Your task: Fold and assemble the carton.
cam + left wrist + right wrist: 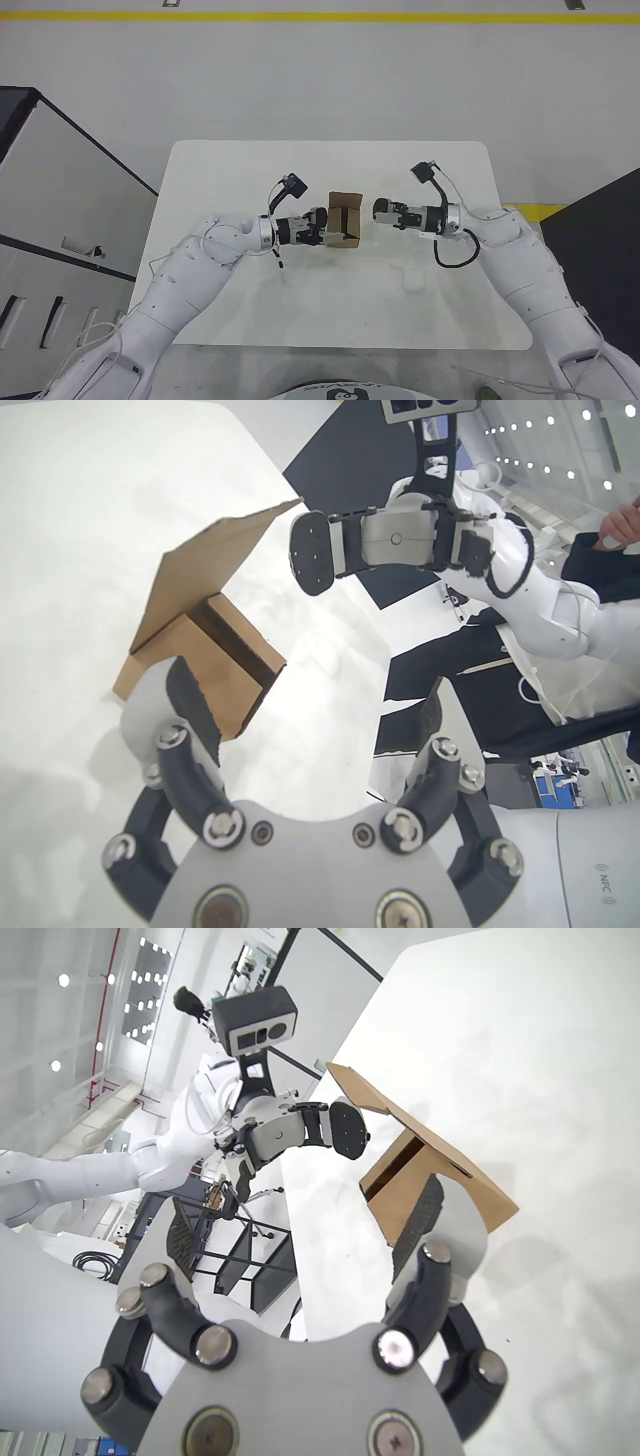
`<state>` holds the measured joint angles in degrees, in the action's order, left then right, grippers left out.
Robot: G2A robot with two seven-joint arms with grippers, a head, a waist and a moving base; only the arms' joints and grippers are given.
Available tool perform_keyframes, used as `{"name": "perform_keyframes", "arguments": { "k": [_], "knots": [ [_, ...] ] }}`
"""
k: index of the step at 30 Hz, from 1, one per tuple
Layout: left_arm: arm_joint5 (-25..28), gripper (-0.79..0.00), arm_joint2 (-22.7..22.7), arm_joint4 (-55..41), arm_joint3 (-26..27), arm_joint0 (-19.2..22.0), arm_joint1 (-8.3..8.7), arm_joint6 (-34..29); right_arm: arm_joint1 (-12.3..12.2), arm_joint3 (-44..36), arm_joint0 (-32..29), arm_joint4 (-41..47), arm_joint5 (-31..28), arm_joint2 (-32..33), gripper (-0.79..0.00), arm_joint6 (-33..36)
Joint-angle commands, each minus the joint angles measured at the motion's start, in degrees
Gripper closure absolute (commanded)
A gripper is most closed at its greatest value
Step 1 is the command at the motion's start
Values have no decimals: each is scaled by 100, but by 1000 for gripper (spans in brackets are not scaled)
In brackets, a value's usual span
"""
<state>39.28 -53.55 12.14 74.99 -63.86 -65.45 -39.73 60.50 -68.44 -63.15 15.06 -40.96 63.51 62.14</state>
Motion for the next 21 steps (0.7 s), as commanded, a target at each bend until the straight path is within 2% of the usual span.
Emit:
{"name": "perform_keyframes", "arguments": {
  "k": [1,10,12,20,21],
  "knots": [
    [103,-785,-48,-59,-17,-66,22,5,-19,-19,36,316,75,23,-785,194],
    [190,-785,-68,-49,36,-79,29,35,-37,-75,74,509,226,6,-785,289],
    [104,-785,-39,-208,44,-150,26,22,-30,-151,18,653,291,4,-785,196],
    [389,-785,-278,-917,94,-618,125,41,-106,78,15,1273,271,313,-785,389],
    [401,-563,-305,-905,148,-641,133,67,-100,96,28,1435,298,316,-785,416]
  ]
}}
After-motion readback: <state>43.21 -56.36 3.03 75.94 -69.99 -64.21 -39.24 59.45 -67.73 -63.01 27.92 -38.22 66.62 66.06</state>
